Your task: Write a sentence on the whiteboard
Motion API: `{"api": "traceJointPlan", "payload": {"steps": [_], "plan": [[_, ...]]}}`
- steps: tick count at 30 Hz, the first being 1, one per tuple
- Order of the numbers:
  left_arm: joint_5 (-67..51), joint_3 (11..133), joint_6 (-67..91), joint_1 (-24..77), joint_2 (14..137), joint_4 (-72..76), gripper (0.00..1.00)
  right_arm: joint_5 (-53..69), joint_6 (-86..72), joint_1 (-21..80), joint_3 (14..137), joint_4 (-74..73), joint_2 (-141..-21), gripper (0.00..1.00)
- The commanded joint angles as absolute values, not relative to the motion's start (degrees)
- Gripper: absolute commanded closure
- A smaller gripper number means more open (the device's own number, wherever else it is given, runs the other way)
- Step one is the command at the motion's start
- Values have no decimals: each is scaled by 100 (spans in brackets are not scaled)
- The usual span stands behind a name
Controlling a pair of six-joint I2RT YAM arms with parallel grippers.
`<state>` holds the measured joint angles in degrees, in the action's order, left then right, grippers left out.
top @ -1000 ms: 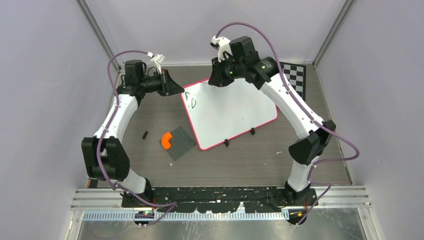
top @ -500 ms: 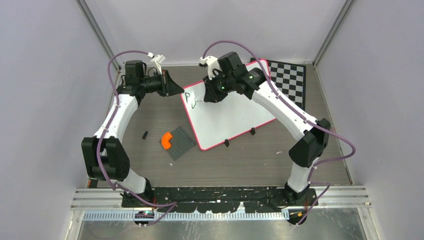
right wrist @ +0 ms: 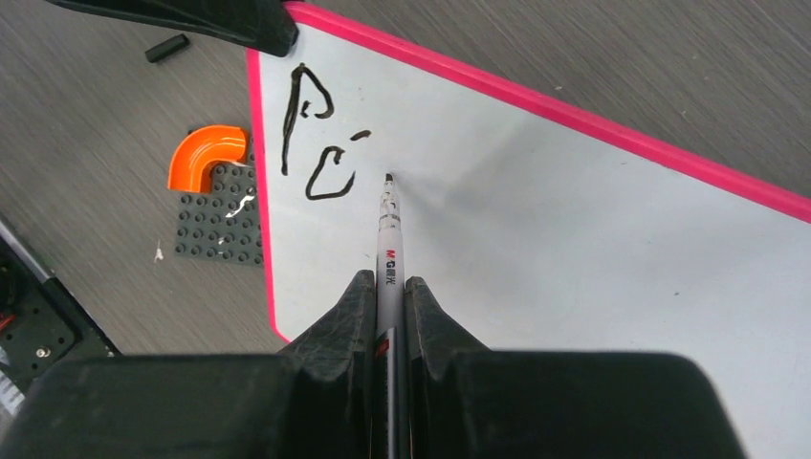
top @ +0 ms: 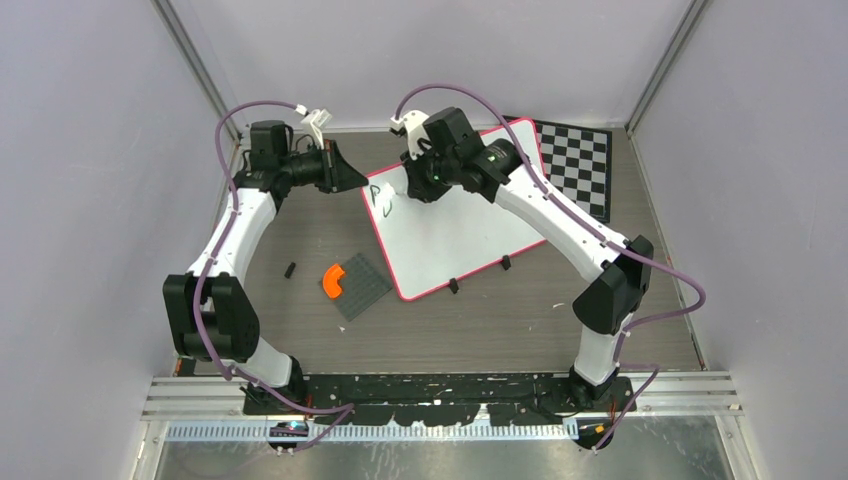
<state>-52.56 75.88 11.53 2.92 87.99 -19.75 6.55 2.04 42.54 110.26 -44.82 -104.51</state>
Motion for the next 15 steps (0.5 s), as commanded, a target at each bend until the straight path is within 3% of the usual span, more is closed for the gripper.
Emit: {"api": "traceJointPlan", "payload": {"steps": [1,15], "plan": [[-5292,7682,1133,377,8736,-2043,100,397,329,4254,11196,-4278,-10386,100],[-5257,7675,1130,415,8721,-2030,100,519,332,4293,11486,-4298,-10646,100]]}}
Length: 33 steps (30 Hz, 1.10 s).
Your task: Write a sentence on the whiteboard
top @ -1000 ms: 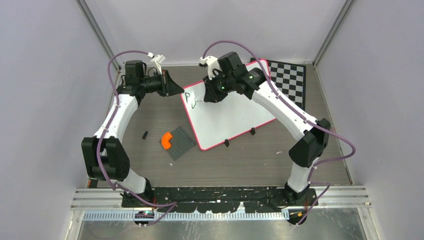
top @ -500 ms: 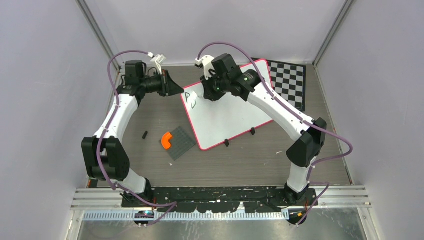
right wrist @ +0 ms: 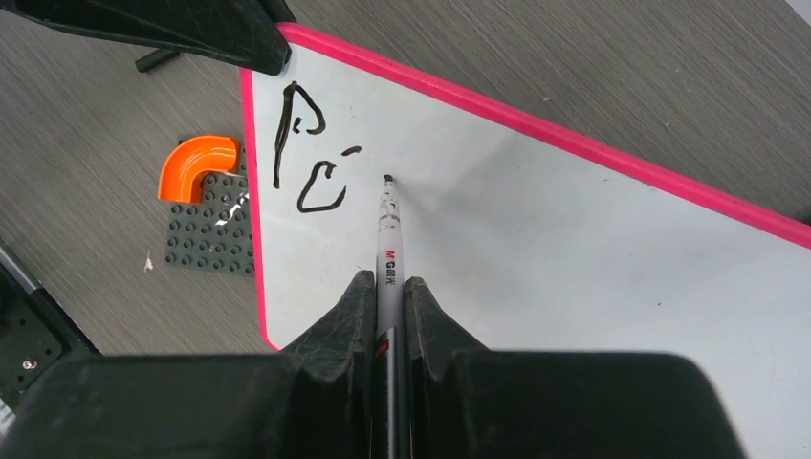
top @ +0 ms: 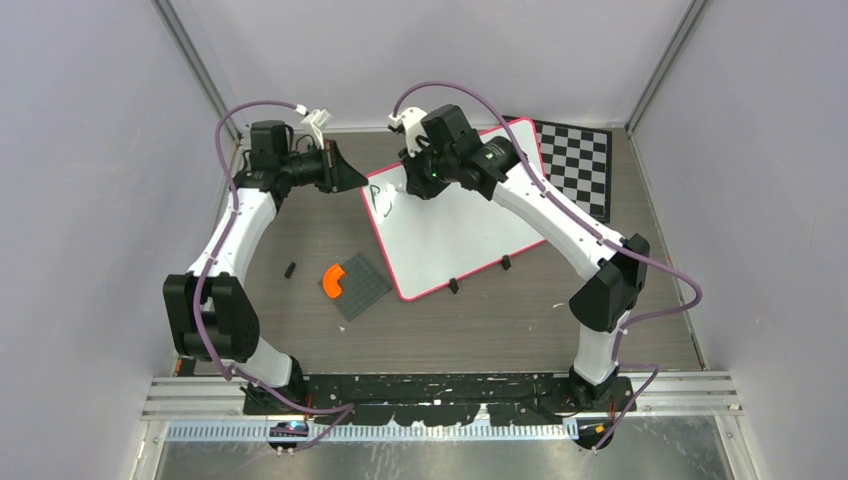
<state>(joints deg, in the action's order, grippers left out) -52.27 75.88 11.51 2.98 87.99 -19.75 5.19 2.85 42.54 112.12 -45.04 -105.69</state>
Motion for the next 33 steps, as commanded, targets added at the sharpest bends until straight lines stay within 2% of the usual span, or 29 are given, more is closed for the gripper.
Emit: {"api": "traceJointPlan", "payload": {"steps": [1,24,33], "plan": [[-5256,7678,1127,413,8717,-2030,100,514,346,4304,11506,-4306,-10669,100],[-5230,7679,1116,413,8727,-2032,100,161,573,4272,10877,-4371,-10326,100],[-5210,7684,1116,422,8719,-2035,100,489,483,4362,10819,-4442,-10364,100]]}}
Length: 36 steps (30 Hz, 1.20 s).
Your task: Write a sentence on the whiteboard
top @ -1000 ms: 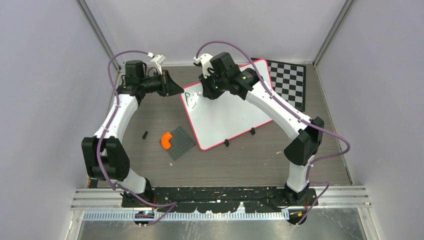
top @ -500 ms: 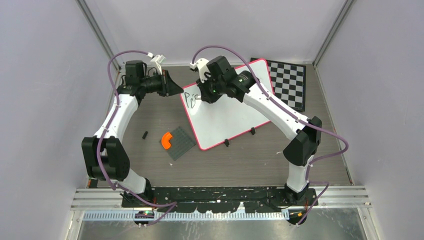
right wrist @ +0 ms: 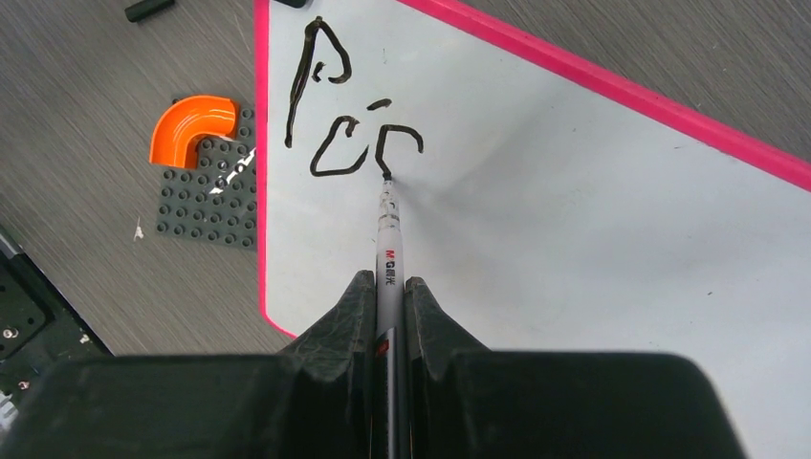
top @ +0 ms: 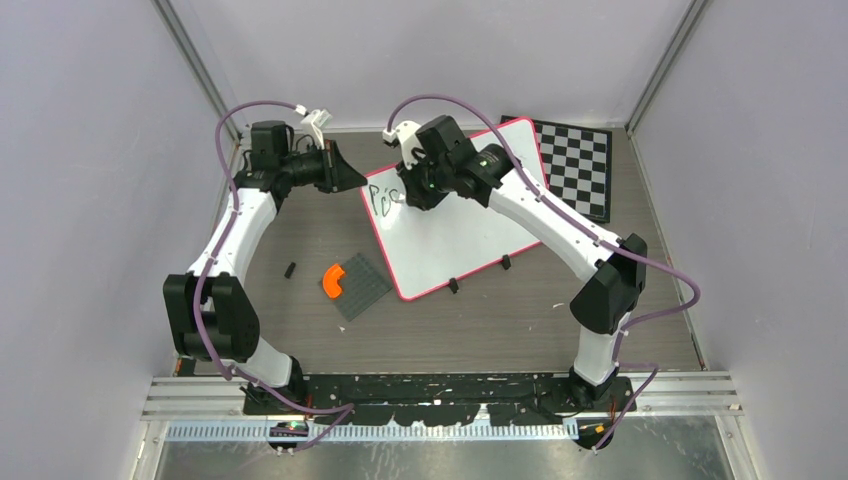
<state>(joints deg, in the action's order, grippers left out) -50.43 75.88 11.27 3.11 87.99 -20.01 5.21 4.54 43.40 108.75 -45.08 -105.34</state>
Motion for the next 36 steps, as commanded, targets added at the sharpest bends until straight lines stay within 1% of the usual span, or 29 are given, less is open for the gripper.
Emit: {"api": "traceJointPlan", "payload": {"steps": [1,10,15,19,25,31,36], "plan": [[-5208,7682,1121,422,8714,-2038,100,504,491,4393,10846,-4447,-10366,100],[-5208,7693,1124,431,8719,-2038,100,574,549,4483,11110,-4650,-10360,100],[-5208,7675,1125,431,8692,-2046,100,728,502,4319,11230,-4799,-10162,100],[-5196,7670,1125,439,8684,-2043,100,628,509,4266,11375,-4893,-10064,100],[-5191,7681,1125,453,8704,-2048,100,383,567,4211,11545,-4801,-10256,100],[-5185,7706,1125,457,8719,-2047,100,485,521,4210,11727,-4748,-10478,100],[-5175,7699,1108,457,8714,-2056,100,495,518,4215,11627,-4726,-10569,100]]}}
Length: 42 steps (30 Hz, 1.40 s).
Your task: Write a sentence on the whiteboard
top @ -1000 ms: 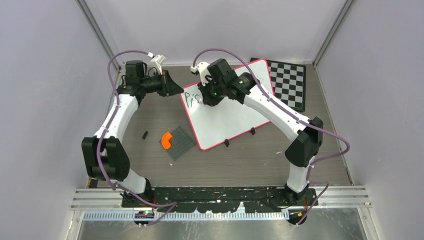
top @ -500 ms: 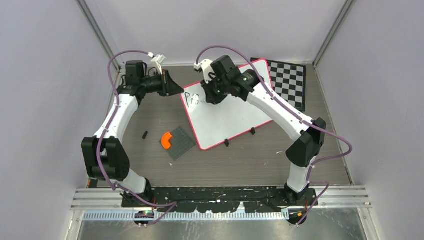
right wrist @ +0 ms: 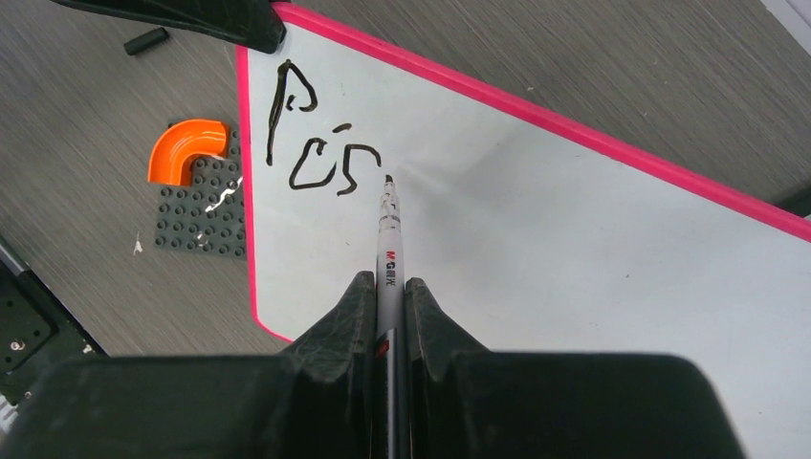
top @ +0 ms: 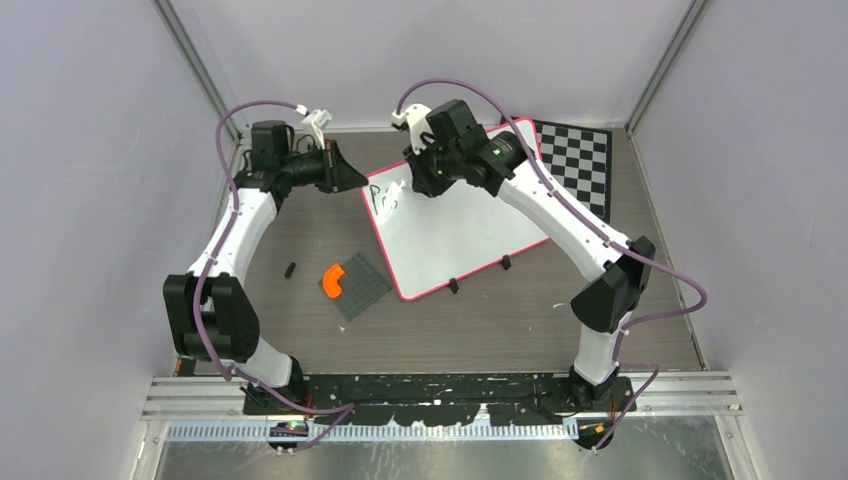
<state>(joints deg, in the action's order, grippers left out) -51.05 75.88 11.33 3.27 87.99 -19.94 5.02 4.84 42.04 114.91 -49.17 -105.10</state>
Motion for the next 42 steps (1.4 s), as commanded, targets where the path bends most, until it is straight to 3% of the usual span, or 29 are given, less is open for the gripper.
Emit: {"api": "traceJointPlan", "payload": {"steps": [1,19,42], "plan": [[-5172,7700,1100,457,8716,-2060,100,483,519,4216,11567,-4703,-10552,100],[-5177,7699,1098,457,8709,-2063,100,503,449,4225,10726,-4636,-10248,100],[-5161,7734,1073,482,8705,-2064,100,324,587,4226,11756,-4715,-10703,100]]}}
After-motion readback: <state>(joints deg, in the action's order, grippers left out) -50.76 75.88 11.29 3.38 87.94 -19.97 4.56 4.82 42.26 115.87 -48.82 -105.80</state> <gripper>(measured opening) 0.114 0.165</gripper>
